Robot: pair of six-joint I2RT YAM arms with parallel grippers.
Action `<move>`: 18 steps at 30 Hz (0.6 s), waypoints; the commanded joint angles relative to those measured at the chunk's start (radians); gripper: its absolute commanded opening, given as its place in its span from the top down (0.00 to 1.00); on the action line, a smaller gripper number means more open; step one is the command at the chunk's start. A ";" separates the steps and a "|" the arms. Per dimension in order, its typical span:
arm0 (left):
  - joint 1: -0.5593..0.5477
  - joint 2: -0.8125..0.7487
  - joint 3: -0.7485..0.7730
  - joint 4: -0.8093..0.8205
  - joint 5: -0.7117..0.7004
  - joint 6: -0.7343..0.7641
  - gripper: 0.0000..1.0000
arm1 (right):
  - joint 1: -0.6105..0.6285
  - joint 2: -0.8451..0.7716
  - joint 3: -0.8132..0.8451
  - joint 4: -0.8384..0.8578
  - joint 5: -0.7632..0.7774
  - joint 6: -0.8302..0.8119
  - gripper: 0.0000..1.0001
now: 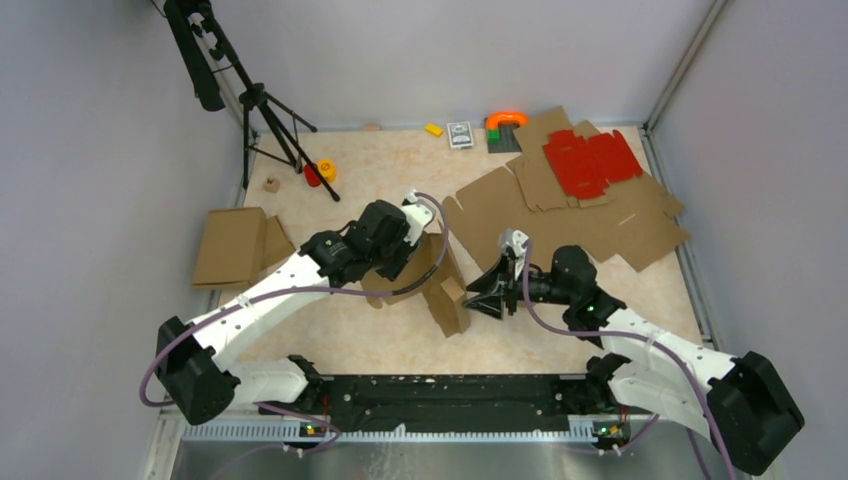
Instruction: Fold the paper box
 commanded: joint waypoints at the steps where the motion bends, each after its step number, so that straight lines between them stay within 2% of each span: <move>1: -0.003 0.006 0.029 0.006 0.039 -0.007 0.73 | 0.014 0.023 0.049 0.012 0.086 -0.049 0.56; 5: -0.003 0.011 0.035 -0.002 0.056 -0.007 0.73 | 0.014 0.048 0.058 0.006 0.100 -0.069 0.56; 18: -0.003 0.057 0.048 -0.043 0.091 -0.019 0.72 | 0.023 0.075 0.000 0.081 0.169 -0.113 0.40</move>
